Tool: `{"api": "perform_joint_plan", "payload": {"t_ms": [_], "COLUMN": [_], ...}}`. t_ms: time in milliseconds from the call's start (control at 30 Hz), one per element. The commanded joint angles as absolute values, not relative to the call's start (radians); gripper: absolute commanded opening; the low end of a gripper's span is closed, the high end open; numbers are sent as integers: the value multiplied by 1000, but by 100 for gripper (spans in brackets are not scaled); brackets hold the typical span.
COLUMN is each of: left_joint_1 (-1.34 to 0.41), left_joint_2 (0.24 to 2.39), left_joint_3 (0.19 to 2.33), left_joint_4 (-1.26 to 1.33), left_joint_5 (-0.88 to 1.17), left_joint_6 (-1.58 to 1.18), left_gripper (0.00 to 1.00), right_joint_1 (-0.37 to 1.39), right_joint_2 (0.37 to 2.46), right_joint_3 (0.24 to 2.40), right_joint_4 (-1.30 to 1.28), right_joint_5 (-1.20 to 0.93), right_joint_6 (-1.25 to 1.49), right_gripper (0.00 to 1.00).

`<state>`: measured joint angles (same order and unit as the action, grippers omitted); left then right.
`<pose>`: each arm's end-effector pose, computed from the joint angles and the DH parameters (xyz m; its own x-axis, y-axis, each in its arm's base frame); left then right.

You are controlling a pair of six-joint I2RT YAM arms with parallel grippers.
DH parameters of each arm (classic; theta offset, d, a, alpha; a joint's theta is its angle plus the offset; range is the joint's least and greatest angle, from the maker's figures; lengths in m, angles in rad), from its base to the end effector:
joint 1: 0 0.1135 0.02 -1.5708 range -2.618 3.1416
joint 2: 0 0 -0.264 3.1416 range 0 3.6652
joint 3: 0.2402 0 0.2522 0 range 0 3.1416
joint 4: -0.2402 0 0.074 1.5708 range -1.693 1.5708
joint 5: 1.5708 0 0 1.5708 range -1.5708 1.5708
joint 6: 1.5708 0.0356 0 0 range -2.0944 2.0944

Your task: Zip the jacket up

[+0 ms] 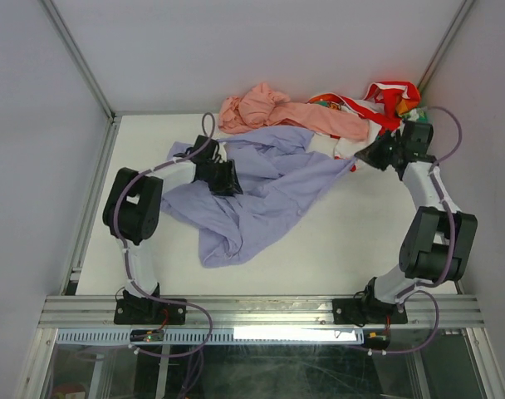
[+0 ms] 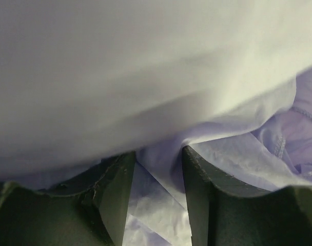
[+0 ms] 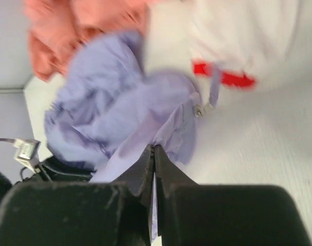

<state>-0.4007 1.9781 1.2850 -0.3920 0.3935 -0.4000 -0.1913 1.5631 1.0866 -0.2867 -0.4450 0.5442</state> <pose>0.3641 -0.1691 0.1510 -0.9545 0.0138 -0.2979 0.1665 0.8533 -0.4941 0.3366 -0.0496 0.2451 -0.6498 0.6019 -0.4642 0.2369 0.7407 0.6287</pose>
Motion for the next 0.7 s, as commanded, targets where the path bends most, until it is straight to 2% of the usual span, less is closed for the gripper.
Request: {"api": "perform_joint_plan", "payload": {"t_ms": [0,100,200,500,667], "left_joint_1": [-305,-282,-283,-307,-316], "left_joint_2": [1930,1906,1881,1734,1582], "left_joint_3": [1252,1240,1220,1139,1063], "left_joint_4": [-434,-444,-439,-428,-434], "left_joint_5": [290,286,311,373,384], "left_joint_6": [-353,-351,-360,-367,-371], "left_gripper": [44,44,43,47,50], "right_joint_1": [-178,-112,23,564,816], "right_joint_2": [1483,1450,1394,1306,1373], "right_joint_3": [1330,1439,1460,1220,1126], "right_joint_4": [-317,-389,-467,-620,-691], "right_joint_5": [-452,-500,-524,-440,-407], "right_joint_6": [439,333,217,49,99], "right_gripper": [0,0,0,0,14]}}
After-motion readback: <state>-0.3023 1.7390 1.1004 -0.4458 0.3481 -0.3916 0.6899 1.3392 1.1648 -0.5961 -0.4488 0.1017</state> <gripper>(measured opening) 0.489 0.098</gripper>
